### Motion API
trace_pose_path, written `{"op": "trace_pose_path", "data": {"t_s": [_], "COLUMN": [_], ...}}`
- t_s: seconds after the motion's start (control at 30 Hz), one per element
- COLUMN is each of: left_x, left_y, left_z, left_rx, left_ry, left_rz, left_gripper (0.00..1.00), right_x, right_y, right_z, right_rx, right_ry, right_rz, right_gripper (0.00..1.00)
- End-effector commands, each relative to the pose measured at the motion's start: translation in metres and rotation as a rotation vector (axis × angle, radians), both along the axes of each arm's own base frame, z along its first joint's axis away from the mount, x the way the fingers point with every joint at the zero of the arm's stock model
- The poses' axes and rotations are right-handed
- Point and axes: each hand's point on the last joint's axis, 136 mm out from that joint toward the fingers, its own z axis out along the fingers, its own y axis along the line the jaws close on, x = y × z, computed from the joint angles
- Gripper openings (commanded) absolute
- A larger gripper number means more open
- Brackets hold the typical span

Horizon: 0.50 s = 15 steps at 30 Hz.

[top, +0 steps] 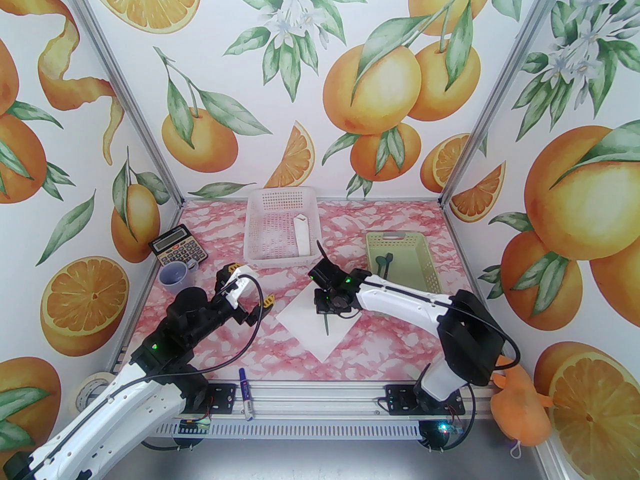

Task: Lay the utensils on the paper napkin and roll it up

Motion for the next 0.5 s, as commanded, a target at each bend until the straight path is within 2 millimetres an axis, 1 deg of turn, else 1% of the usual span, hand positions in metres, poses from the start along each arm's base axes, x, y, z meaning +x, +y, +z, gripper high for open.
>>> {"op": "trace_pose_path", "data": {"t_s": [0.0, 0.07, 0.2, 0.47], "left_x": [0.006, 0.008, 0.01, 0.007], "left_y": [0.004, 0.009, 0.015, 0.015], "left_z": [0.002, -0.004, -0.011, -0.002], "left_rx": [-0.039, -0.061, -0.064, -0.065], "left_ry": [-0.028, -0.028, -0.031, -0.034], "left_rz": [0.042, 0.078, 0.114, 0.101], "left_gripper": [1.0, 1.0, 1.0, 1.0], "right_x": [-0.003, -0.004, -0.003, -0.001], "right_y": [0.008, 0.009, 0.009, 0.016], "right_z": [-0.006, -0.014, -0.018, -0.027], "right_rx": [0.018, 0.004, -0.006, -0.008], "right_ry": [0.01, 0.022, 0.022, 0.031], "right_rz": [0.0, 0.005, 0.006, 0.008], "right_gripper": [0.16, 0.16, 0.16, 0.16]}}
